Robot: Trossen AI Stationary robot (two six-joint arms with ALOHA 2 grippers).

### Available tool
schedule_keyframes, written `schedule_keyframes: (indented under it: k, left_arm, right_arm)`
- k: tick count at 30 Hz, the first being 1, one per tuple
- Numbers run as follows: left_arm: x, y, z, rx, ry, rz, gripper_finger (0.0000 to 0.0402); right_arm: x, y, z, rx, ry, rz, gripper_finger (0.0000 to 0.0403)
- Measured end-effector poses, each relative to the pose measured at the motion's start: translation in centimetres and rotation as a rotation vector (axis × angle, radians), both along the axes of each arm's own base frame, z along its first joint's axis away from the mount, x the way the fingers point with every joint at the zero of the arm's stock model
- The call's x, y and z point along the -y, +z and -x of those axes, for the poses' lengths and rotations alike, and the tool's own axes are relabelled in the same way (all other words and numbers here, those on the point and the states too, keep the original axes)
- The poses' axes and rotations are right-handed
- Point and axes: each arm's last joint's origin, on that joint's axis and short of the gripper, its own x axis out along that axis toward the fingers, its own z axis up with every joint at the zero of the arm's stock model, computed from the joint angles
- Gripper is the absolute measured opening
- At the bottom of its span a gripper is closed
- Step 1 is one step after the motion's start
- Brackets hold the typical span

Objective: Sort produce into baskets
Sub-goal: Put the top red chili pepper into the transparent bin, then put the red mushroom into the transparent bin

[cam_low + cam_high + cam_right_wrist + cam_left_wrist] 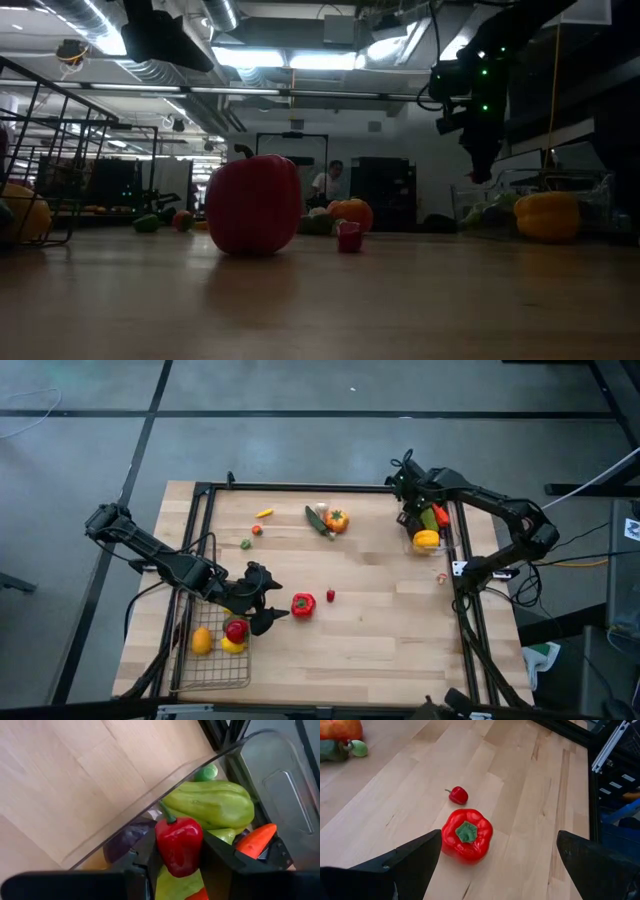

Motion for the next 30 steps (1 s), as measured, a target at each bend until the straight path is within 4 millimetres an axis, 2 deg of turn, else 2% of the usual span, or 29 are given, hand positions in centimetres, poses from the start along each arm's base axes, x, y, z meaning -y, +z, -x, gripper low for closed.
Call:
schedule_keyframes:
  k: [10, 21, 30]
  left_arm:
    - [0.0, 0.0, 0.0, 0.000, -0.001, -0.001, 0.0391]
    - [0.0, 0.0, 0.0, 0.000, -0.001, -0.001, 0.0391]
    - [0.0, 0.0, 0.0, 0.000, -0.001, -0.001, 0.0391]
  right_arm:
    - [0.3, 0.1, 0.2, -0.043, -0.023, 0.051, 0.0113]
    - [1.8, 0.1, 1.9, -0.044, -0.105, 0.048, 0.0114]
    - [2.7, 0.1, 3.1, -0.010, -0.234, 0.042, 0.0177]
